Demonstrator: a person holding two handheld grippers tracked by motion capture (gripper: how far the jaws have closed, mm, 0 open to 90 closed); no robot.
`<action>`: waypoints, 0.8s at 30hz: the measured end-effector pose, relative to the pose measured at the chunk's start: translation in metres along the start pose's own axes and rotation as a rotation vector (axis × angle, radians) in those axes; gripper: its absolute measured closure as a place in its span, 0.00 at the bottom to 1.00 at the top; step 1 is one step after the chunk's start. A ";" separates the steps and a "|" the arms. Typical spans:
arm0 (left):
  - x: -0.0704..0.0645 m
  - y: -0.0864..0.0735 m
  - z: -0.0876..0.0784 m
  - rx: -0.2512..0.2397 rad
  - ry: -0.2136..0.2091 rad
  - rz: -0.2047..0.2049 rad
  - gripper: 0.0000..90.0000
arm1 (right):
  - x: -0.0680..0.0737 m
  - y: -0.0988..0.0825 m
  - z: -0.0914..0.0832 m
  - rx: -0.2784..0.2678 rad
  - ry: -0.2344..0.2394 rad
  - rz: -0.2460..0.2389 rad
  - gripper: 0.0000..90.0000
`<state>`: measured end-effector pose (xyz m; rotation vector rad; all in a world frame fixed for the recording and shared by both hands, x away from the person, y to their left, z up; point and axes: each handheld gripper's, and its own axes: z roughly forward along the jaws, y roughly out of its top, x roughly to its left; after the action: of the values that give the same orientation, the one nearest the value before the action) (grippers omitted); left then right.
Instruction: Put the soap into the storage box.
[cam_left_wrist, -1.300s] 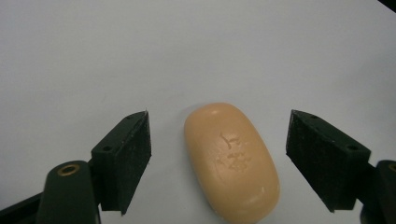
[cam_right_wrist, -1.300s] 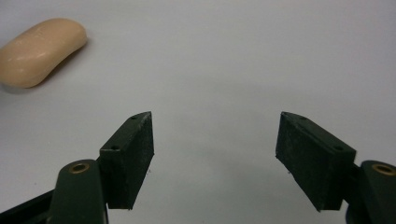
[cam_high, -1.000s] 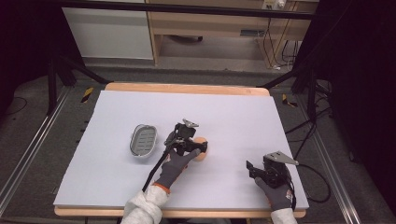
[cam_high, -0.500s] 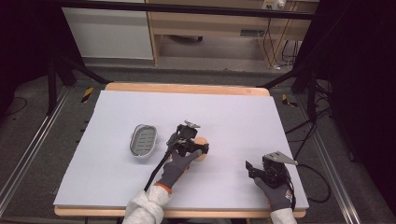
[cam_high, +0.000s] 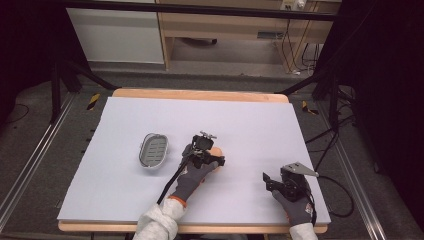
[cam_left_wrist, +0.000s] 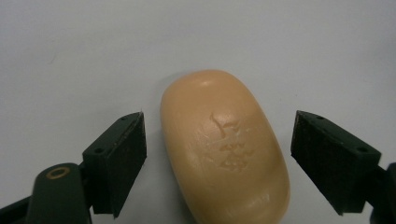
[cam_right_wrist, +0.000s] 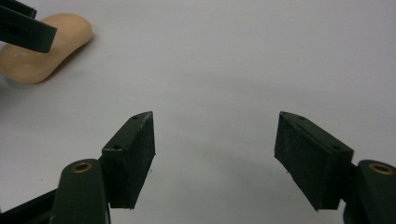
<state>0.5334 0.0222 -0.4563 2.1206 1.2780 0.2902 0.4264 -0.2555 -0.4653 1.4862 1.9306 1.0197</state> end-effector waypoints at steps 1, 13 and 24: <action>0.000 0.000 0.001 0.001 0.000 -0.001 0.20 | 0.000 0.000 0.000 0.001 0.001 0.001 0.32; -0.004 -0.001 0.011 0.045 0.008 -0.017 0.19 | 0.000 0.000 0.000 0.002 0.003 0.000 0.33; -0.009 0.001 0.014 0.061 0.062 -0.014 0.25 | 0.000 0.000 0.000 0.002 0.005 -0.001 0.33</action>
<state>0.5360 0.0085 -0.4654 2.1679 1.3524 0.3169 0.4266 -0.2556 -0.4656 1.4853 1.9352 1.0225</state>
